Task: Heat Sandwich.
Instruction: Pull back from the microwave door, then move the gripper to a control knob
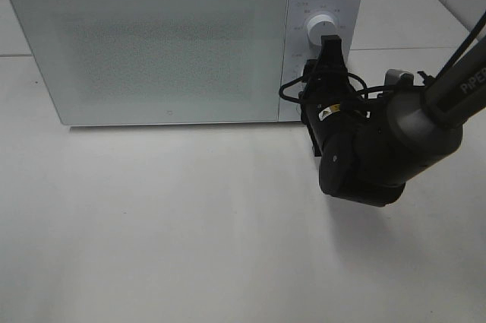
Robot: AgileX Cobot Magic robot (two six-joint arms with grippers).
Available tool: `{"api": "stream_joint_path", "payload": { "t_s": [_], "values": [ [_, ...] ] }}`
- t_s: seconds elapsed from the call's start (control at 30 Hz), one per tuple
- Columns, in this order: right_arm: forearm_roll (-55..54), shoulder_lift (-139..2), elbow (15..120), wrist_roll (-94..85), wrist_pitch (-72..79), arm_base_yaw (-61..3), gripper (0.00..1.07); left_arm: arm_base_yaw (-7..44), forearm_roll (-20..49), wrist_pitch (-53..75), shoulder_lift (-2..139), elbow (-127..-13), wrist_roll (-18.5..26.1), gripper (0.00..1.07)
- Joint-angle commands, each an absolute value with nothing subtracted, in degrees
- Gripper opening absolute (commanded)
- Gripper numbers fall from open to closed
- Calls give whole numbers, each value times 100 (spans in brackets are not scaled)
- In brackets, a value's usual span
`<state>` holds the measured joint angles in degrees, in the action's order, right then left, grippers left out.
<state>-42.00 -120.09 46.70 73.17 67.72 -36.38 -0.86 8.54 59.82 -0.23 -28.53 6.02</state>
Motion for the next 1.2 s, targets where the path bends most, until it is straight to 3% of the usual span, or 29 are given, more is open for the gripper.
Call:
{"api": "stream_joint_path", "payload": {
  "t_s": [0.03,0.53,0.87,0.97,1.0,1.03,1.17,1.2],
  "values": [
    [-3976,-11958,4830,7913,7151,-3592,3,-92,859,5936,-143,-2830,567,98],
    [-4097,-11958,4830,8480,7168,-3592,5,-92,859,5936,-143,-2830,567,98],
    [-4057,-11958,4830,8480,7145,-3592,14,-92,859,5936,-143,-2830,567,98],
    [-4057,-11958,4830,8480,7139,-3592,27,-92,859,5936,-143,-2830,567,98],
    [-4057,-11958,4830,8463,7122,-3592,37,-92,859,5936,-143,-2830,567,98],
    [-4057,-11958,4830,8463,7122,-3592,37,-92,859,5936,-143,-2830,567,98],
    [-4074,-11958,4830,8388,7122,-3592,61,-92,859,5936,-143,-2830,567,98],
    [-4074,-11958,4830,8388,7122,-3592,61,-92,859,5936,-143,-2830,567,98]
  ]
}}
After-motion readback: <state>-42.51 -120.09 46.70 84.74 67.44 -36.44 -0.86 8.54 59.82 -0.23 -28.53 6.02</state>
